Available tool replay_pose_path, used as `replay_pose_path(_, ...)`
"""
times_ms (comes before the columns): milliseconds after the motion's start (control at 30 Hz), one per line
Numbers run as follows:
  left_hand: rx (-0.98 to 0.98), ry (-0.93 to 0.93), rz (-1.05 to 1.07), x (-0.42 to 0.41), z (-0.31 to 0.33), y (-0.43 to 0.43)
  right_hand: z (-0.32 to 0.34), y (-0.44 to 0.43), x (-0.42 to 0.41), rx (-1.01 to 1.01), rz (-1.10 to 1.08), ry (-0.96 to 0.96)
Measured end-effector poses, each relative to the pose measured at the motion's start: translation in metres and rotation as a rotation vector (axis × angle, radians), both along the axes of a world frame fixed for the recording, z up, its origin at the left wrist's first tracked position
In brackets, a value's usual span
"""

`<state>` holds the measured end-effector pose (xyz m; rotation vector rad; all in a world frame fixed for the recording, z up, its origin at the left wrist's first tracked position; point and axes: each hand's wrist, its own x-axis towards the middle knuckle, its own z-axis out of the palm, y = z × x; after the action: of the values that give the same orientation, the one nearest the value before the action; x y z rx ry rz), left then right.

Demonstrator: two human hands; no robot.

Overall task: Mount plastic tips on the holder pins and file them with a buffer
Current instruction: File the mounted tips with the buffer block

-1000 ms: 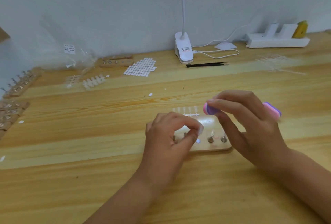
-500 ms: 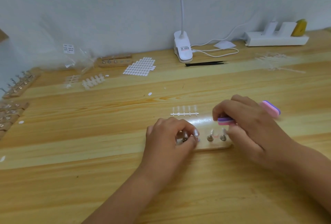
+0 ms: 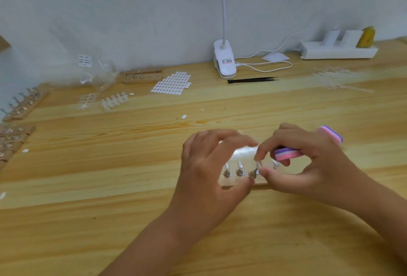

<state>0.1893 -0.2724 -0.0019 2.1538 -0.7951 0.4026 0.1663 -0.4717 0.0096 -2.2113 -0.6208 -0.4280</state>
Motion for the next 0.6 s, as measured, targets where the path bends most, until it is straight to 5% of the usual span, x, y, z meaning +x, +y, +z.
replay_pose_path(200, -0.149, -0.117, -0.147, -0.004, 0.004, 0.005, -0.001, 0.004, -0.005, 0.259, 0.102, 0.214)
replay_pose_path(400, -0.241, 0.03, -0.091, -0.006, 0.008, 0.006, -0.005, -0.001, -0.001, 0.341, 0.015, 0.23)
replay_pose_path(600, -0.298, 0.214, 0.0, -0.007, 0.012, 0.008, -0.011, 0.011, -0.006, 0.051, -0.006, -0.128)
